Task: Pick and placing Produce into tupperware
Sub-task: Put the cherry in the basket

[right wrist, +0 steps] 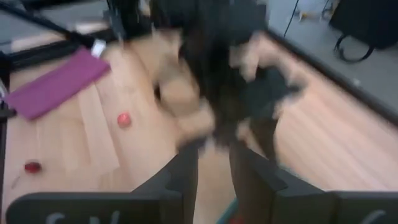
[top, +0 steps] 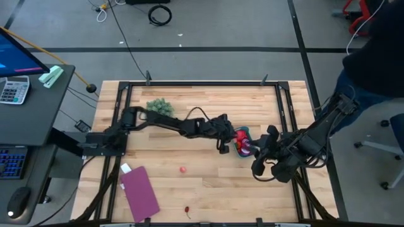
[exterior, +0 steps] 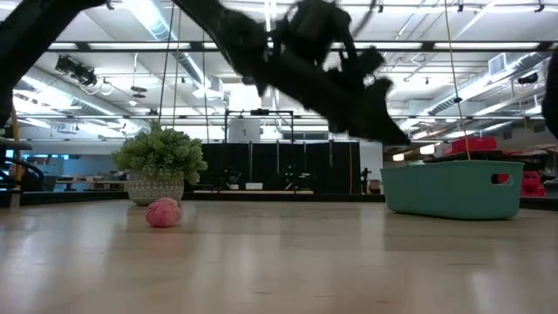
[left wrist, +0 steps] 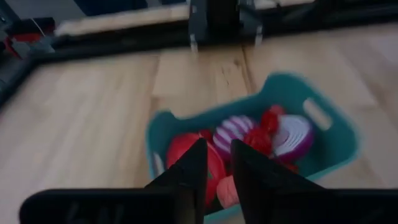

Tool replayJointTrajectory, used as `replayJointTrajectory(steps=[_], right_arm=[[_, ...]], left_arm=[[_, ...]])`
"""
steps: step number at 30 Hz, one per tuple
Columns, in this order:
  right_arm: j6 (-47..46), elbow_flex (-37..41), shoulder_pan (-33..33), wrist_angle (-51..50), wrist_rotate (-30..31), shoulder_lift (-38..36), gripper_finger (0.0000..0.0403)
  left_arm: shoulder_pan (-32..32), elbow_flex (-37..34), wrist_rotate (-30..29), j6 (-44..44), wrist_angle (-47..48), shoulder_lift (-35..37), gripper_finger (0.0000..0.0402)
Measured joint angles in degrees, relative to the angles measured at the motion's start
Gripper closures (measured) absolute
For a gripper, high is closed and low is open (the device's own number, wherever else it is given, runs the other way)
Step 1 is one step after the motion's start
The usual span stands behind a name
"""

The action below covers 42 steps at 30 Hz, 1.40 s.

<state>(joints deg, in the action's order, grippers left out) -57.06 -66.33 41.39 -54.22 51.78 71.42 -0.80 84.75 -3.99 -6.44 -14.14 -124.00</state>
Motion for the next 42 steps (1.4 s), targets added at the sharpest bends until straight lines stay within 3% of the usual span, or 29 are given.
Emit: replayJointTrajectory(steps=[5,11,15,21,25,34,38,42], right_arm=[[-0.2,2.4,0.0,0.5,-3.6,2.6,0.0302],[1.8,4.4,-3.7,10.5,-7.6,6.4,0.0302],[12.9,4.4,-8.5,24.6,-17.3,10.9,0.0302],[31.3,4.4,-14.6,49.4,-39.5,21.9,0.0287],[36.4,4.4,-16.6,55.8,-48.3,28.4,0.0262],[50.4,4.3,-20.5,63.0,-49.4,37.1,0.0227],[56.0,4.2,-21.5,76.3,-58.4,41.5,0.0227],[58.6,0.9,-21.6,77.2,-66.6,46.5,0.0227]], left_arm=[[-0.7,0.1,0.0,-0.9,14.7,10.4,0.032],[-3.3,0.1,-1.2,-6.5,31.3,26.2,0.0333],[-5.2,0.1,-2.2,-7.6,35.3,35.6,0.0343],[-7.3,0.1,-2.4,-8.0,36.2,45.7,0.0354],[-8.2,0.0,-2.4,-8.4,36.8,49.4,0.0358],[-8.8,0.0,-2.4,-8.5,37.3,50.9,0.0358],[-8.8,0.0,-2.4,-10.0,37.9,50.5,0.0364],[-8.8,0.0,-2.4,-12.2,38.0,50.5,0.037]])
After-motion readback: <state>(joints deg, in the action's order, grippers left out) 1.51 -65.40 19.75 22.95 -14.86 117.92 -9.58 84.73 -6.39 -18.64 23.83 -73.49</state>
